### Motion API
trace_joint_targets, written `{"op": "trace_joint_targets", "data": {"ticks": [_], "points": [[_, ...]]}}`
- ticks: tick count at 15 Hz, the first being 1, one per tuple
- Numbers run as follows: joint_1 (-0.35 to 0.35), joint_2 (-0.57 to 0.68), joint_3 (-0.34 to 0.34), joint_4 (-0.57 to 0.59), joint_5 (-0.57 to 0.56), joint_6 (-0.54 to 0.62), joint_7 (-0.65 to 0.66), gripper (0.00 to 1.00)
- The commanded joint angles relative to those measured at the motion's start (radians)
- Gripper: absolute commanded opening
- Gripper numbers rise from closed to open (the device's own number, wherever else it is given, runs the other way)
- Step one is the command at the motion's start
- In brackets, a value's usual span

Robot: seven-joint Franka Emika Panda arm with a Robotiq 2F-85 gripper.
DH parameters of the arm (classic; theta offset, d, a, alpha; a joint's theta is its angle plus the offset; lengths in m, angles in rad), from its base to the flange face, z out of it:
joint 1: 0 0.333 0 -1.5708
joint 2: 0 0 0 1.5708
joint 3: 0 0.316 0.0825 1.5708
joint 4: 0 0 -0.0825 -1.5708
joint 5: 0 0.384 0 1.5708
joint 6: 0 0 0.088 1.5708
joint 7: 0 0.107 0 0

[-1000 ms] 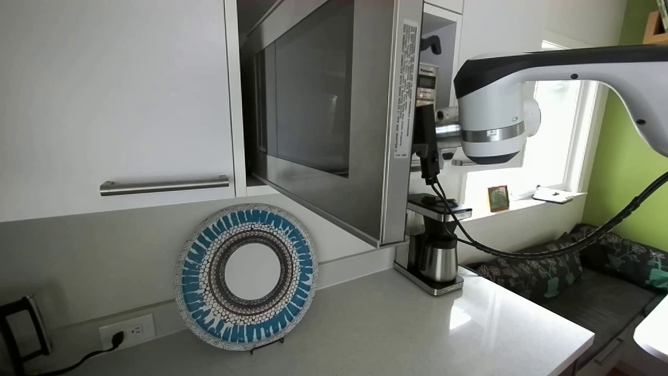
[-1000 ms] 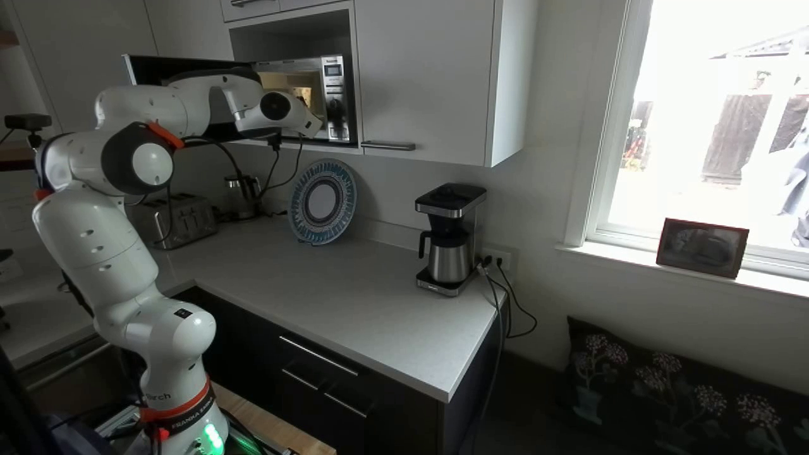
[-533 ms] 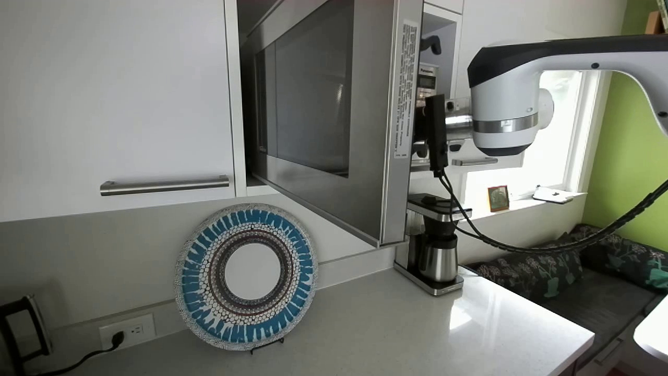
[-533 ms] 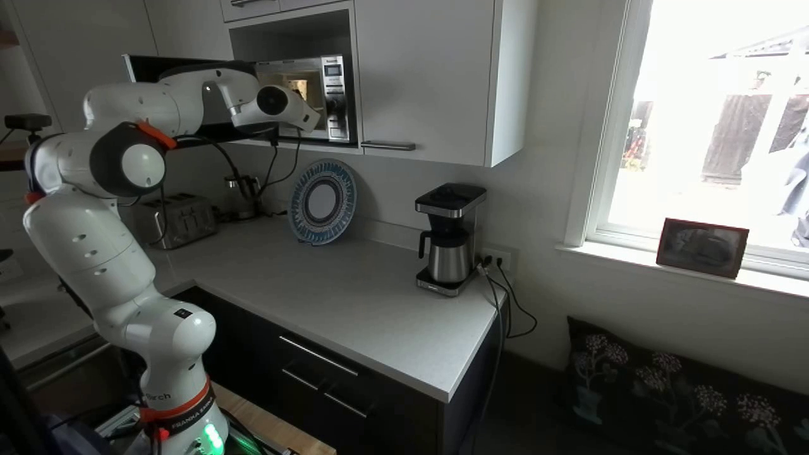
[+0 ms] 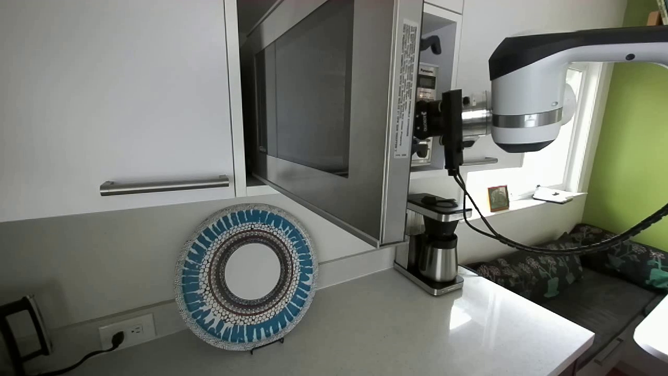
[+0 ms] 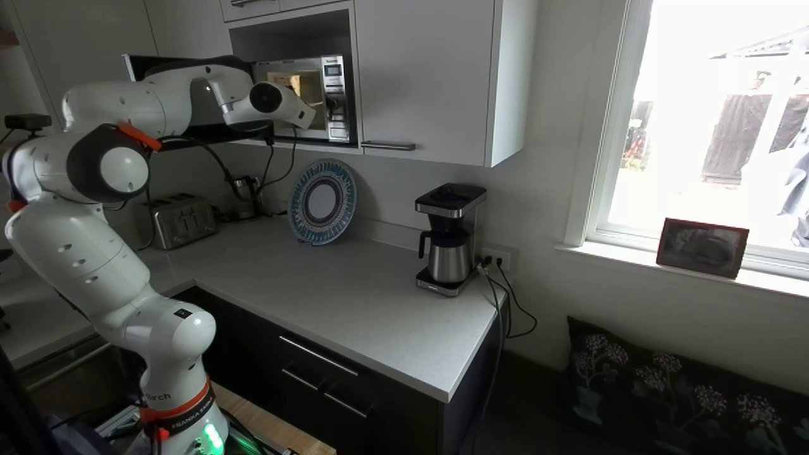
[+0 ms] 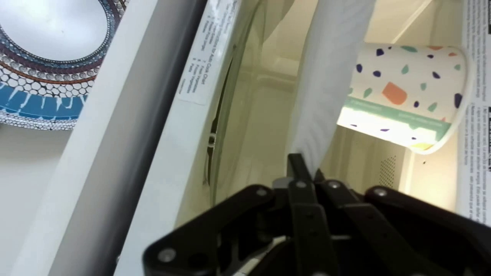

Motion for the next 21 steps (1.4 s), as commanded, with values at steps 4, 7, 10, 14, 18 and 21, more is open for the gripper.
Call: {"op": "trace_joint_targets", "data": {"ticks": [4, 7, 10, 14, 18, 21], "points": [[0.016, -0.131, -0.037, -0.125, 0.048, -0.082, -0.069, 0.0], [0.011, -0.174, -0.053, -0.166, 0.041, -0.122, -0.074, 0.0], [0.011, -0.214, -0.076, -0.207, 0.041, -0.16, -0.079, 0.0], [-0.027, -0.255, -0.077, -0.246, 0.068, -0.244, -0.092, 0.0], [-0.045, -0.272, -0.073, -0.274, 0.102, -0.285, -0.118, 0.0], [-0.067, -0.249, -0.056, -0.246, 0.082, -0.281, -0.093, 0.01]]}}
